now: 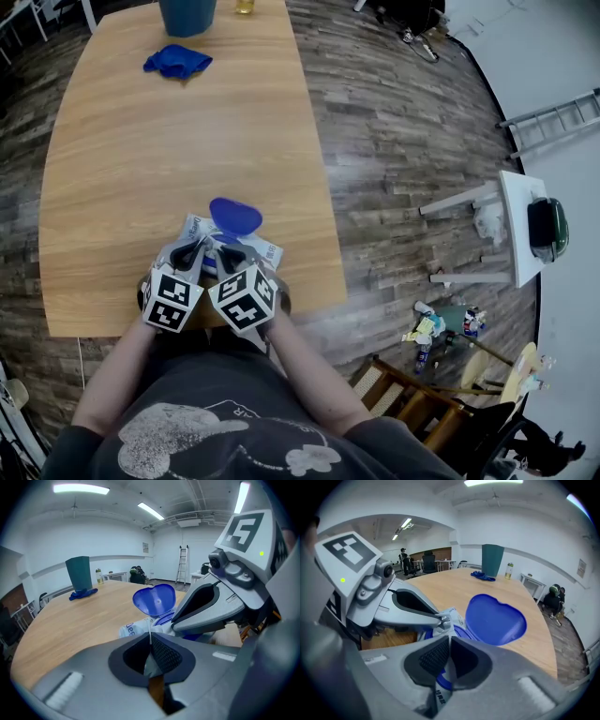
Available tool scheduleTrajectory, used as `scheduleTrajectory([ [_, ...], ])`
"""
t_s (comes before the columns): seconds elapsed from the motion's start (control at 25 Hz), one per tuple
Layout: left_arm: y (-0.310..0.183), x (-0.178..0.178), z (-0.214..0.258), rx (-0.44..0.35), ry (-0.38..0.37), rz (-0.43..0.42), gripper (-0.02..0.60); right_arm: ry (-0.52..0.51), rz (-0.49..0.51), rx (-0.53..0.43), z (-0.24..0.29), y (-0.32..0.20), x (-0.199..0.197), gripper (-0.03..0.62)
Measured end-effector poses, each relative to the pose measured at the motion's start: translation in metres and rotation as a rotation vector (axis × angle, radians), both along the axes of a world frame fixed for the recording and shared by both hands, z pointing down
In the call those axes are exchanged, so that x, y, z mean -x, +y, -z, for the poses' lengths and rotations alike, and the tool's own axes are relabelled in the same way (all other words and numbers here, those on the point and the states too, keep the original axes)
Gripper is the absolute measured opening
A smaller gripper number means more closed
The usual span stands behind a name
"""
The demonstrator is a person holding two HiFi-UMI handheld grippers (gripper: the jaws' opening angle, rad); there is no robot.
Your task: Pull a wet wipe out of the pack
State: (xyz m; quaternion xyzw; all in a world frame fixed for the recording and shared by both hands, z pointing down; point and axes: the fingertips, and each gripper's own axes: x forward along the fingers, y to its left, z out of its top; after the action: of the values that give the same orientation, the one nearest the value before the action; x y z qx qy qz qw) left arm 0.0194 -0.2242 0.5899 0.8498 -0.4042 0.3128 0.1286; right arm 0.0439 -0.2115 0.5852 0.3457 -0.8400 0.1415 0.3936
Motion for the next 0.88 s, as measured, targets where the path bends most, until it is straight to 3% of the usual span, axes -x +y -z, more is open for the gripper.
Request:
scheduleTrajectory([
  [0.44,0.000,0.002,-0.002,0.012,-0.008,-0.022,0.028,-0.149,-0.094,-0.048,0.043,0.011,-0.014,0.006],
  [0.72,-0.001,0.005,0.002,0.010,0.072,-0.026,0.031,-0.185,-0.232,-0.153,0.091,0.017,-0.041,0.006],
  [0.88,-0.002,0.009,0.008,-0.027,0.081,-0.056,0.085,-0.170,-0.311,-0.210,0.103,0.027,-0.052,0.006],
])
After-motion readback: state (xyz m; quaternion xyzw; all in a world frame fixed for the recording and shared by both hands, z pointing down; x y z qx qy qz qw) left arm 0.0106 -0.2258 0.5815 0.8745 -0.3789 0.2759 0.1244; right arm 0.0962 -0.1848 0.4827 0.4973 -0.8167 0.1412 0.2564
